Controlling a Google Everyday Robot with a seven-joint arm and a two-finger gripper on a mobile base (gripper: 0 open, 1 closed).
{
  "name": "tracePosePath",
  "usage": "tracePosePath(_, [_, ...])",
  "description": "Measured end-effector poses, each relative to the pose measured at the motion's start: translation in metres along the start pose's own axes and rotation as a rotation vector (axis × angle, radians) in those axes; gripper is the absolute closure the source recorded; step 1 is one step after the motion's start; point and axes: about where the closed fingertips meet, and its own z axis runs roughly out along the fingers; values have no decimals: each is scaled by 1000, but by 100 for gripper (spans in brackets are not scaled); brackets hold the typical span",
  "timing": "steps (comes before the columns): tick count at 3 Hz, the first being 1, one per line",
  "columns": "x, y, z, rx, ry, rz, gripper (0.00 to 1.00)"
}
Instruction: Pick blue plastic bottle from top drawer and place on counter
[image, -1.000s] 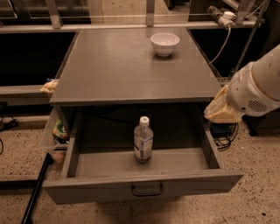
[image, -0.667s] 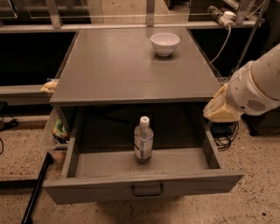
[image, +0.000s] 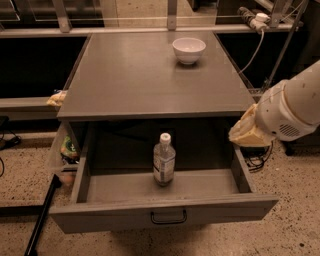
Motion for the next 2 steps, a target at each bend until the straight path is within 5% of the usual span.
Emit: tracePosePath(2, [-18, 22, 46, -59, -164, 23, 35])
